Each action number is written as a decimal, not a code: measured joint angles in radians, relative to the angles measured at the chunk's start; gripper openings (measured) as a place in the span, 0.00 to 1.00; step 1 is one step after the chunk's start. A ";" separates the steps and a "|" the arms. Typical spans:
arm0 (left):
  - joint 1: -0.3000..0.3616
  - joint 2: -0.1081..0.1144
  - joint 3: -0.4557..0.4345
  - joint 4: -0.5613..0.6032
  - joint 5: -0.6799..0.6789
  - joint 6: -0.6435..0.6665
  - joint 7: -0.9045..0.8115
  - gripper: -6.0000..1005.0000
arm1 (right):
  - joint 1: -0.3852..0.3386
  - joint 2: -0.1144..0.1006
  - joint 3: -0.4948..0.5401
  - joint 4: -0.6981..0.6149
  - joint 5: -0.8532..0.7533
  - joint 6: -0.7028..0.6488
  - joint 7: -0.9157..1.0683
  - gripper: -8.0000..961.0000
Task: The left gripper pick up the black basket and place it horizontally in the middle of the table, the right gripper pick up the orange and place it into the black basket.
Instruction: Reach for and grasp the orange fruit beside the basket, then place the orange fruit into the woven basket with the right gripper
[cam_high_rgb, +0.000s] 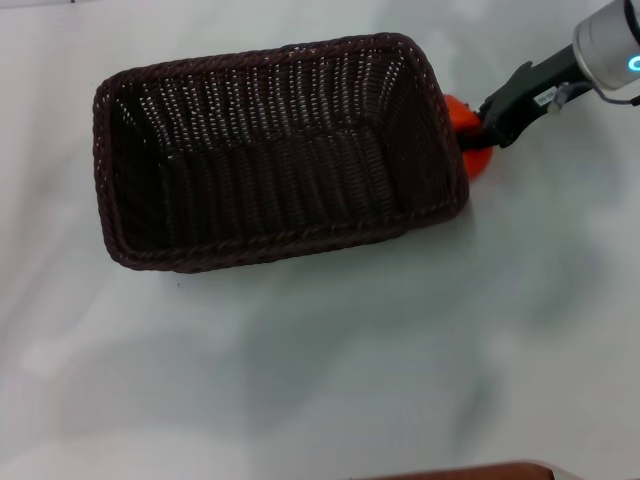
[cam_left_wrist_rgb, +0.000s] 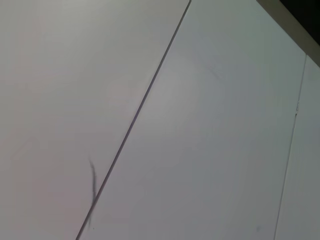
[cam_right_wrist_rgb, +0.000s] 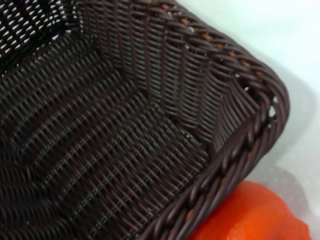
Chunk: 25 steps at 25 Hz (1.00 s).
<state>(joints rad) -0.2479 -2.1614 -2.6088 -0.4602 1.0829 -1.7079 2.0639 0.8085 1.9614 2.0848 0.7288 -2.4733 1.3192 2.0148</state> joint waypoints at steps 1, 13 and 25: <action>0.000 0.000 0.000 0.000 0.000 0.000 0.000 0.82 | -0.001 -0.002 0.012 0.003 0.000 0.000 -0.001 0.27; -0.001 0.001 -0.005 -0.004 0.000 0.002 -0.024 0.82 | -0.135 0.005 0.314 0.171 0.405 0.005 -0.122 0.17; -0.011 0.002 0.000 -0.001 0.000 0.007 -0.024 0.82 | -0.106 0.054 0.112 0.055 0.876 0.232 -0.359 0.10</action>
<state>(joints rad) -0.2594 -2.1598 -2.6092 -0.4616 1.0830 -1.7014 2.0401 0.7030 2.0157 2.1963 0.7842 -1.5974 1.5515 1.6563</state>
